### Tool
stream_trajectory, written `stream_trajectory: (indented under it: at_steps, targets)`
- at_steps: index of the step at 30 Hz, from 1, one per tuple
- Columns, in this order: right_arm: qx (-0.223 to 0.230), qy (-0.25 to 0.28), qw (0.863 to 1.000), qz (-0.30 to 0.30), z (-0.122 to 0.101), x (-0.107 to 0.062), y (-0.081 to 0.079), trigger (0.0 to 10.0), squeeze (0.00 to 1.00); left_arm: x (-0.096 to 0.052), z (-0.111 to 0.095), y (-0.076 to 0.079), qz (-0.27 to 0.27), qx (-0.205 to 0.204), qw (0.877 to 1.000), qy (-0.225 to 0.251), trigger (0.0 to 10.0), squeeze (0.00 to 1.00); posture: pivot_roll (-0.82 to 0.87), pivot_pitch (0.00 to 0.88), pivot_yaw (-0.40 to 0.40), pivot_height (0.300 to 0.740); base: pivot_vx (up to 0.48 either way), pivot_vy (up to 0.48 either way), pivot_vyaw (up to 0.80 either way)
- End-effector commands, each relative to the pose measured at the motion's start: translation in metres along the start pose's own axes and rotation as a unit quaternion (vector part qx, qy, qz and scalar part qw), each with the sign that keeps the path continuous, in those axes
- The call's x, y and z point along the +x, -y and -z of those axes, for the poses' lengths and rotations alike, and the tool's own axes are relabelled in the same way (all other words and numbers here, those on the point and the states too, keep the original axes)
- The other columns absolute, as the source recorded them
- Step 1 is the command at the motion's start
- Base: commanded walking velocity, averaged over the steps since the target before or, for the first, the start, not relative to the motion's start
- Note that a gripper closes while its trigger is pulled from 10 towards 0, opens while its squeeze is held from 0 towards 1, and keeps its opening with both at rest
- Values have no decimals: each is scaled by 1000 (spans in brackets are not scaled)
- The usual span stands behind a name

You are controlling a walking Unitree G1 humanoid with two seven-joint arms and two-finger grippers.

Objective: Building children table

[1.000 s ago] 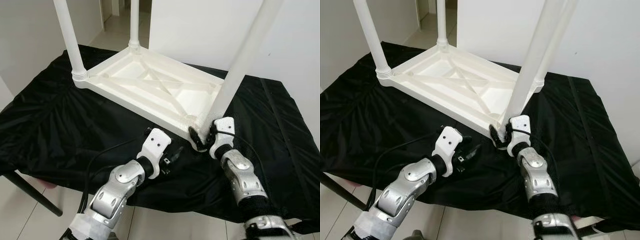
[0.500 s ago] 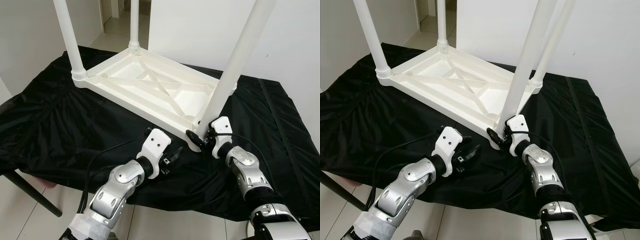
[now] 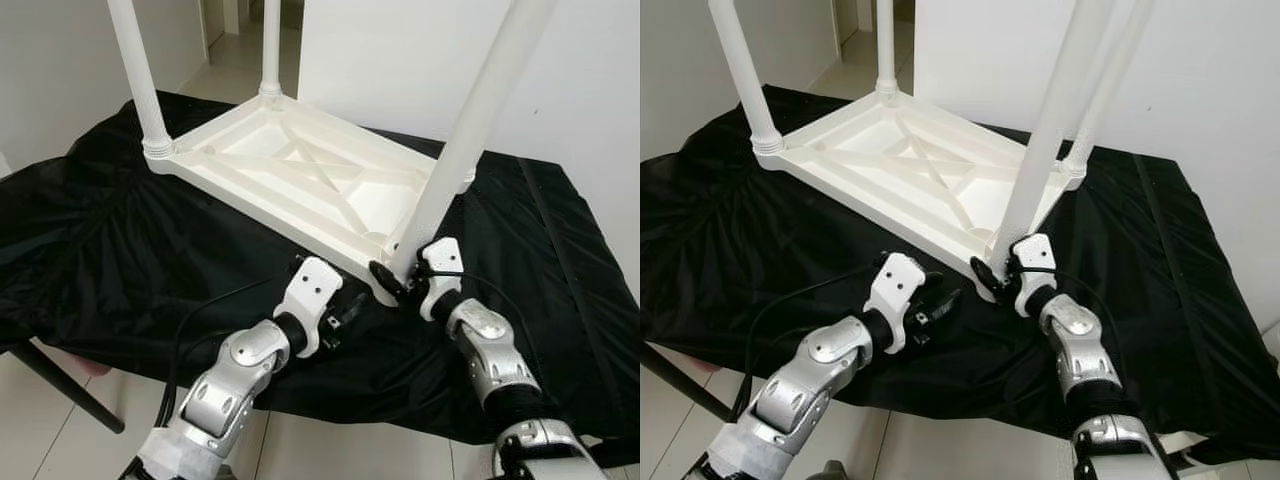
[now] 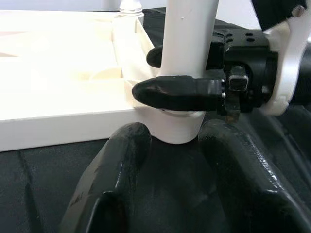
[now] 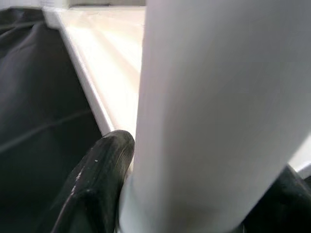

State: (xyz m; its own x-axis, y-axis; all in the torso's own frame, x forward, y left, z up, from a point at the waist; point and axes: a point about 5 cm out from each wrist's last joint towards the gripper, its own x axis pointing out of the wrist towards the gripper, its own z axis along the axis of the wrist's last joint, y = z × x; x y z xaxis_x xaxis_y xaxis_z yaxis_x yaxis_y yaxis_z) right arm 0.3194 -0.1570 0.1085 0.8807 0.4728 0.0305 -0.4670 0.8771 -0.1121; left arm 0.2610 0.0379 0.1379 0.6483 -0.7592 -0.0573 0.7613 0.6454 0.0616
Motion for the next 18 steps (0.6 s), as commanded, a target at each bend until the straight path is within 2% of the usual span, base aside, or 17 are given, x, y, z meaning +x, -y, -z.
stream_trajectory:
  at_steps: [1, 2, 3, 5, 7, 8, 10, 14, 18]
  targets:
    - [42, -2, 998, 41, 7, -3, -4, 0, 0, 1, 0, 6, 30, -3, 1000, -1, 10000, 0, 156, 0, -81, 740, 0, 0, 0]
    - [42, -2, 998, 41, 7, -3, -4, 0, 0, 1, 0, 6, 30, -3, 1000, -1, 10000, 0, 156, 0, -81, 740, 0, 0, 0]
    - [45, -5, 992, 117, 10, -5, -5, 0, 0, 1, 0, 7, 31, -4, 999, -1, 10000, 0, 151, 0, -82, 740, 0, 0, 0]
    - [45, -5, 992, 117, 10, -5, -5, 0, 0, 1, 0, 7, 31, -4, 999, -1, 10000, 0, 151, 0, -82, 740, 0, 0, 0]
    - [43, -7, 975, 219, 12, -11, -5, 0, 0, 1, 1, 9, 33, -6, 999, -2, 10000, 0, 149, 0, -80, 740, 0, 0, 0]
    - [43, -7, 975, 219, 12, -11, -5, 0, 0, 1, 1, 9, 33, -6, 999, -2, 10000, 0, 149, 0, -80, 740, 0, 0, 0]
    - [53, -1, 953, 297, 12, -18, -10, 0, 0, 1, 1, 9, 34, -8, 999, -2, 10000, 0, 155, 0, -87, 740, 0, 0, 0]
    - [70, 1, 945, 320, 10, -21, -14, 0, 0, 0, 1, 8, 31, -9, 999, -2, 10000, 0, 156, 0, -90, 740, 0, 0, 0]
    - [81, 0, 951, 297, 8, -19, -17, 0, 0, -1, 1, 6, 27, -10, 1000, -2, 10000, 0, 151, 0, -86, 740, 0, 0, 0]
